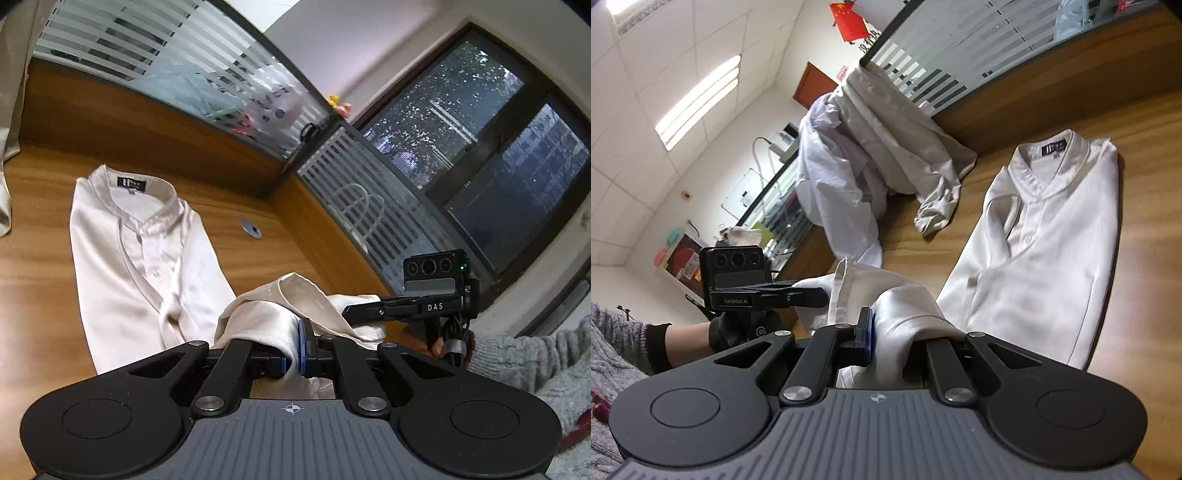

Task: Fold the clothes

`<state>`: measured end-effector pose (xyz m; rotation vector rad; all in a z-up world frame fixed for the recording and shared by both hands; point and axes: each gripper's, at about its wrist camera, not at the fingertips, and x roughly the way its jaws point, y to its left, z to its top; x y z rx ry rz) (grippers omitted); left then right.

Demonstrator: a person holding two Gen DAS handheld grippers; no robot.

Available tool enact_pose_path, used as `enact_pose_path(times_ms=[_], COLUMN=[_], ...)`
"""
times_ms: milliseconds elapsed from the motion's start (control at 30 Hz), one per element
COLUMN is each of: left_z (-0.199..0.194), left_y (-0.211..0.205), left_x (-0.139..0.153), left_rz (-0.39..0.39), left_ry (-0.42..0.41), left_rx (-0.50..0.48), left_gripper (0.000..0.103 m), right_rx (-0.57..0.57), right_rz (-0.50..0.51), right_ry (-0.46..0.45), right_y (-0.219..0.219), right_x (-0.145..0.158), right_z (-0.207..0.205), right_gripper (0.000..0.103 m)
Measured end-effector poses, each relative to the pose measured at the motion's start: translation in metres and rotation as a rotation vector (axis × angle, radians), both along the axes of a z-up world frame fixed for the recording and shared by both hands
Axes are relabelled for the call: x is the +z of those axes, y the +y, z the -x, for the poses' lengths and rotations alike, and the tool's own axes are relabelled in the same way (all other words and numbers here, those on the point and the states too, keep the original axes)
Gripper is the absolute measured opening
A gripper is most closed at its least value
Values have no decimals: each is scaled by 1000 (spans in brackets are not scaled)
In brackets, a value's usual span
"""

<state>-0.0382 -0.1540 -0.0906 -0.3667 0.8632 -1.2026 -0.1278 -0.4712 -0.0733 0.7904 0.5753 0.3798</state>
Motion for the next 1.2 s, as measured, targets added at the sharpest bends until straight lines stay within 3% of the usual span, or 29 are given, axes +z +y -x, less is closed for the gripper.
enact_pose_path(times_ms=[333, 533, 800, 867, 1067, 1200], left_z=[-88, -138, -187, -197, -217, -224], left_y=[-22, -45, -57, -58, -55, -51], left_x=[-9, -46, -96, -105, -119, -123], left_rz=[-3, -48, -85, -89, -59, -28], left_ry=[40, 128, 320, 369, 544, 663], left_rx=[-4, 5, 55, 79, 186, 275], left_gripper=[9, 8, 10, 12, 32, 36], right_rx=[-45, -93, -185, -241, -410, -523], right_rz=[-13, -84, -234, -290, -455, -565], right_ry=[56, 165, 324, 368, 499, 586], right_y=[-52, -89, -120, -123, -132, -137], right_x=[-8, -45, -100, -105, -122, -133], right_z=[-72, -115, -152, -155, -162, -166], right_gripper=[10, 11, 15, 21, 50, 66])
